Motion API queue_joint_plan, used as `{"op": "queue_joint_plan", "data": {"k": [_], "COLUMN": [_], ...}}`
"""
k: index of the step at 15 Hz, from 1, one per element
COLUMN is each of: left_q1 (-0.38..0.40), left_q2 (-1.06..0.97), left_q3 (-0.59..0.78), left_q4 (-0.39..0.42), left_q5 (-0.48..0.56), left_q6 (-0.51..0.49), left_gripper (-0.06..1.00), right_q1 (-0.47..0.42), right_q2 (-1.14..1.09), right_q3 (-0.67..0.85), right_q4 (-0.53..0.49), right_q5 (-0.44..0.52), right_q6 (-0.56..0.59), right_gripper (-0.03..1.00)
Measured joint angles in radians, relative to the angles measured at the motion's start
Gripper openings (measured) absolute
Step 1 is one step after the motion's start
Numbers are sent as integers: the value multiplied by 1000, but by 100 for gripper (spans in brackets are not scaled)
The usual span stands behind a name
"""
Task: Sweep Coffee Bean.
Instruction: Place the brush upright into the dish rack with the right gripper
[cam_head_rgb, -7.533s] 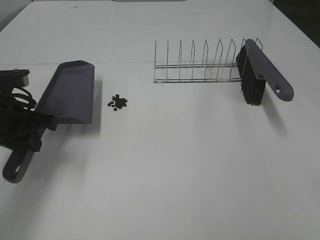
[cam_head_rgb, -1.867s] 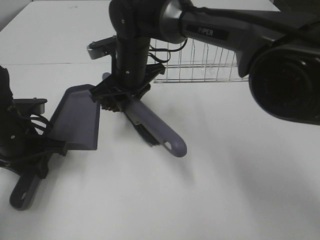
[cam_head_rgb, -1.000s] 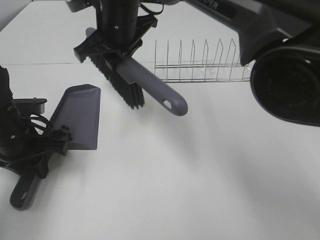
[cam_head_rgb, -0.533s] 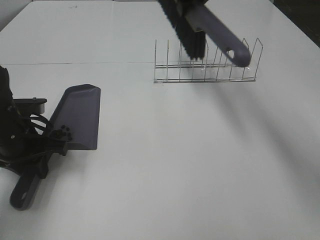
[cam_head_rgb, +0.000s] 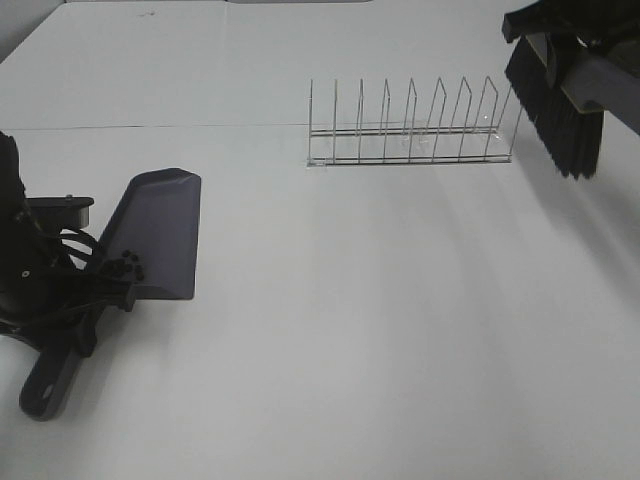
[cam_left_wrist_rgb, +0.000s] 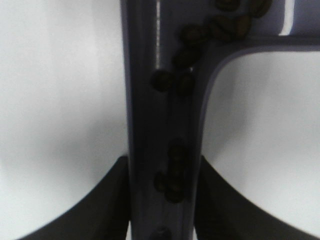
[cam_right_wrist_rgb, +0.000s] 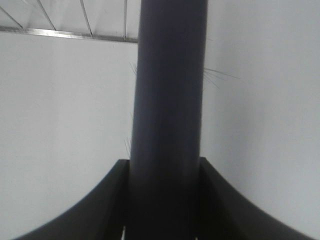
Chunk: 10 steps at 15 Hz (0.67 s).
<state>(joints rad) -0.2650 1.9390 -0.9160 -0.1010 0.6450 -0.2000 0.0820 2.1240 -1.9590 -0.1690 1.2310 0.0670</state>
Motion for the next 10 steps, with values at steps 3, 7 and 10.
{"op": "queue_joint_plan", "data": {"k": [3,7,10], "left_q1": [0,0,0], "left_q2": [0,0,0], "left_q3": [0,0,0], "left_q4": [0,0,0], "left_q5": [0,0,0], "left_q6": [0,0,0], "left_gripper": [32,32,32], "right_q1": [-1,-1,-1], "right_q2": [0,45,87], "right_q3": [105,144,150], "right_q4": [10,6,-10], "right_q5": [-7,-57,-130], "right_q6": [0,0,-1], "right_gripper": [27,27,27]}}
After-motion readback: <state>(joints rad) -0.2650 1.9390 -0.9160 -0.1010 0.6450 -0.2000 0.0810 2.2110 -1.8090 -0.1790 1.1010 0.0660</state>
